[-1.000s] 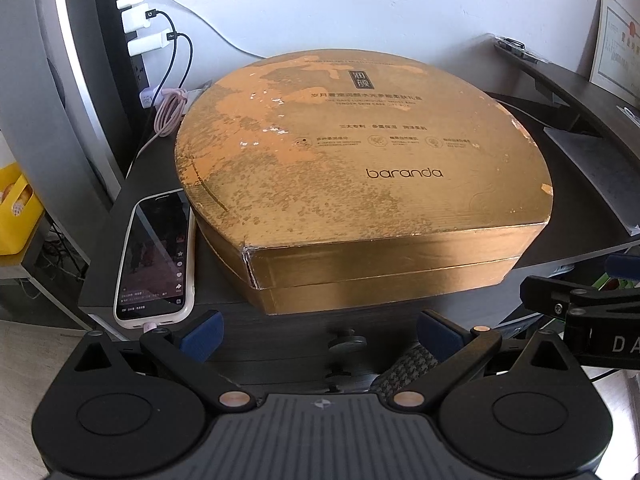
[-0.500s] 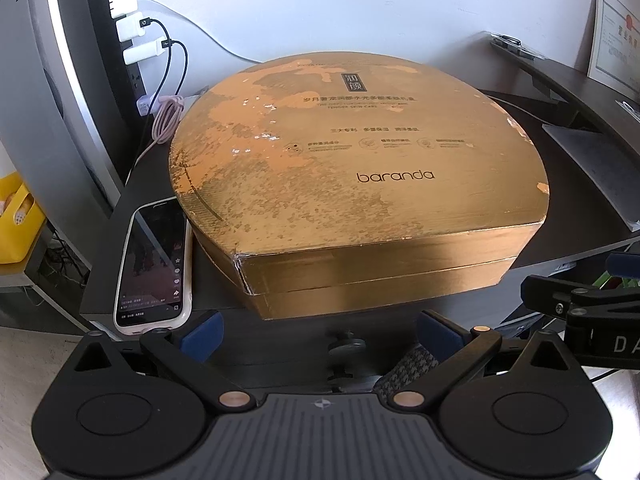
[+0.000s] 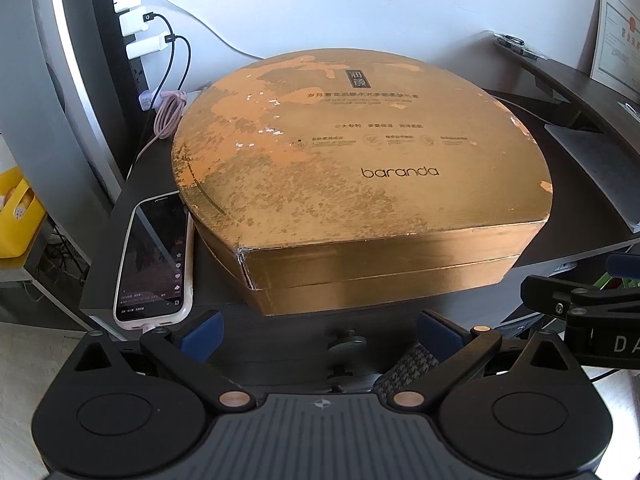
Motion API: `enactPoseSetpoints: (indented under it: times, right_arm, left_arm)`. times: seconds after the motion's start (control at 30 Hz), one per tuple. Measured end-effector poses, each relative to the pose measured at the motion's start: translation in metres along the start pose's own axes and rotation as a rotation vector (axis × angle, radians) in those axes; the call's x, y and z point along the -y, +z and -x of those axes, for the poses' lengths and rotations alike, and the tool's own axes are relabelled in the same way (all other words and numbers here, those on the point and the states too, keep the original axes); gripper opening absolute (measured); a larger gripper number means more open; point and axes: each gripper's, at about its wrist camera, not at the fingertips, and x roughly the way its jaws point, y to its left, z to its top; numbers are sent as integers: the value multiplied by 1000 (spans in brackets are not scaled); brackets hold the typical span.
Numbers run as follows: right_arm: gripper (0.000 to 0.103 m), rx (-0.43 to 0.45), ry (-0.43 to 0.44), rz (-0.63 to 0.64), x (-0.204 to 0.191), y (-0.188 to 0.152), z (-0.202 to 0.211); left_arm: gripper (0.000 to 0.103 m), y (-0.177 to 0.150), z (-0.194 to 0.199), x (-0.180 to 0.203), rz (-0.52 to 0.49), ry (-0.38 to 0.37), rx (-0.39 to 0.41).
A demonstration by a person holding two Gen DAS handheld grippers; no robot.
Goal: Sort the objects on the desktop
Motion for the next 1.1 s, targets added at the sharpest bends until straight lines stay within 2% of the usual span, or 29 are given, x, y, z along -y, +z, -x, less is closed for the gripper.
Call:
enactPoseSetpoints:
  times: [1.1]
  right_arm:
    - [103,-5,-1,-3,0,-3,-1]
  left_arm:
    - [102,-2,-1,2,-1,1,-1]
